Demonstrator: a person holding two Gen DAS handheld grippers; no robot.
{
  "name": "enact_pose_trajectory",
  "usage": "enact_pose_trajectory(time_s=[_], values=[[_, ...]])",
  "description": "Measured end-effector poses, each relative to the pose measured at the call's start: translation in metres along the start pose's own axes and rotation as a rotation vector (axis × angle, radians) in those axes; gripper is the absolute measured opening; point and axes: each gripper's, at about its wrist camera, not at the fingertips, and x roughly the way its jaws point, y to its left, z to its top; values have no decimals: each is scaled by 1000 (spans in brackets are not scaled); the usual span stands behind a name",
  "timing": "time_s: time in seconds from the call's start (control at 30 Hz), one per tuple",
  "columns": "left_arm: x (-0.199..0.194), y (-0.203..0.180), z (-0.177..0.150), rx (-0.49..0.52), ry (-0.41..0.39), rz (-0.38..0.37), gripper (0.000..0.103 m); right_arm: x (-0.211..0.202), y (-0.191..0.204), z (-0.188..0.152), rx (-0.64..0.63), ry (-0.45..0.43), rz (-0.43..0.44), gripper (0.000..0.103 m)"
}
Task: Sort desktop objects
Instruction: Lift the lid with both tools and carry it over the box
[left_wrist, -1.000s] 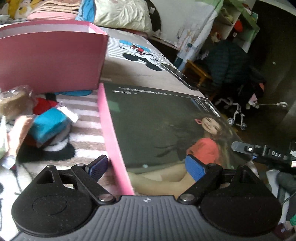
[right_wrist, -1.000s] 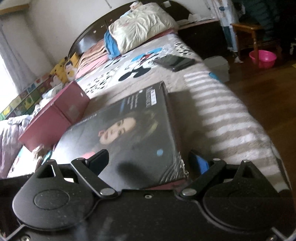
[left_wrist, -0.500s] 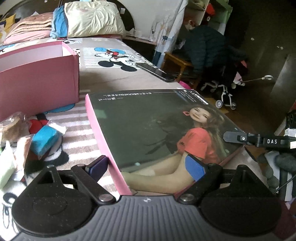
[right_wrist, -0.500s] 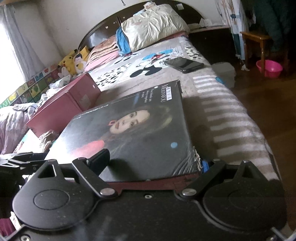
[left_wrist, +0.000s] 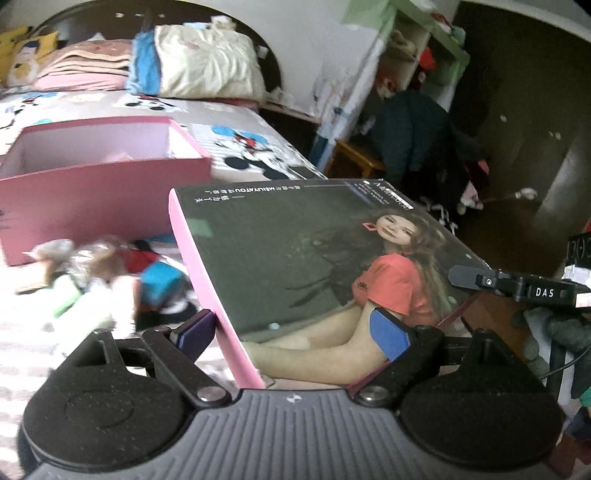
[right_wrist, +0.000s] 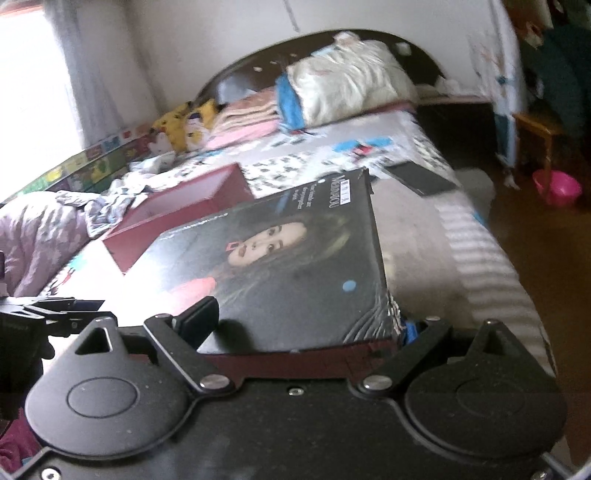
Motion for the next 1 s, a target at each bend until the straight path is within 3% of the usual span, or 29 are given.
enact_pose_trajectory(time_s=[0.5,1.0], values=[[-57,66,26,-49,-110,109,91,51,82,42,-104,-28,117,94],[-69,148,55,-90,-165,174,91,120,145,67,-140,-43,158,94]])
